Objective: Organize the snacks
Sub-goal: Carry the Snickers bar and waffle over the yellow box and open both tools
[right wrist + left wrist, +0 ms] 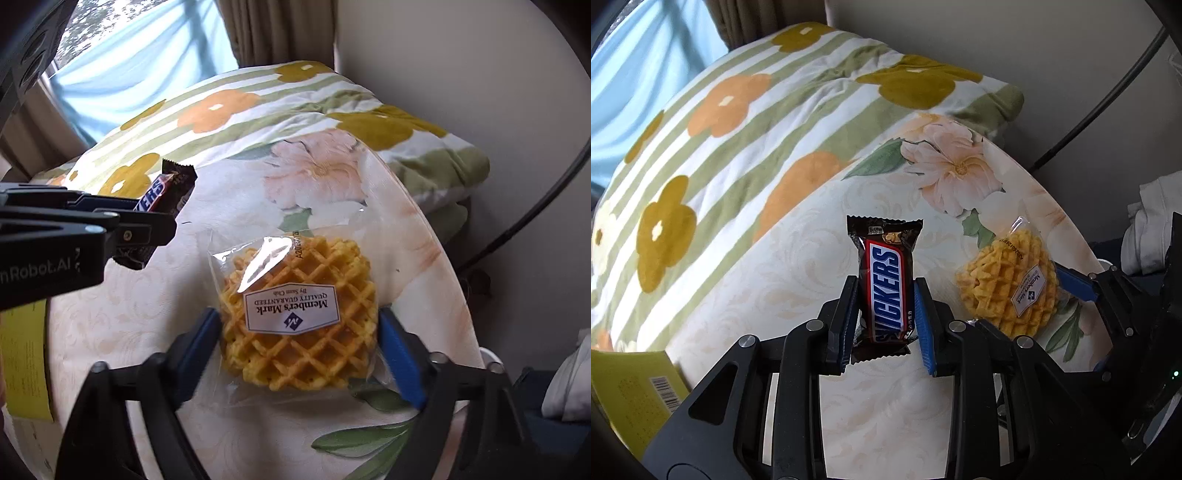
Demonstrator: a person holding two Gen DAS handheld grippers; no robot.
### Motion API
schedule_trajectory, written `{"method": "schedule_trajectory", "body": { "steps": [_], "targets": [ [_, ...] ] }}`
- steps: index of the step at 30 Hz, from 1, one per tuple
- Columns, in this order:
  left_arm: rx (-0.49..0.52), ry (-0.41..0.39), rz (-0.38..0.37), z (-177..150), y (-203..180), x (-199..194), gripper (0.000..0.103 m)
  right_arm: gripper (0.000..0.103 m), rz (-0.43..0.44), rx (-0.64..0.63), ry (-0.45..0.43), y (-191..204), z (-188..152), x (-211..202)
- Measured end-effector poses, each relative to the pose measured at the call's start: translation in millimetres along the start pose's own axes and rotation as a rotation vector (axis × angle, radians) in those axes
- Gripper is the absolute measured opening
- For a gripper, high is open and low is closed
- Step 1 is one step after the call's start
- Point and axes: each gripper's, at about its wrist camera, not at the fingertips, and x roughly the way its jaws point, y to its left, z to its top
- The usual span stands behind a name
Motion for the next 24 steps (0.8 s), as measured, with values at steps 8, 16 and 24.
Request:
{"method": "schedule_trajectory", "body": {
  "steps": [8, 16, 24],
  "targets": [
    [-0.055, -0.060, 0.017, -7, 13, -42, 0.026, 0.067, 0.048, 0.012, -0.019, -3, 4, -21],
    [-0.135, -0.179, 0.035, -24, 35, -118, 0.026, 0.067, 0.101, -0.063, -0.150, 23, 29, -86],
    [-0.264, -0.293, 0.104, -72, 91, -199, 0.026, 0.067, 0.217, -0.194, -0.232, 93, 54, -142]
  ]
}}
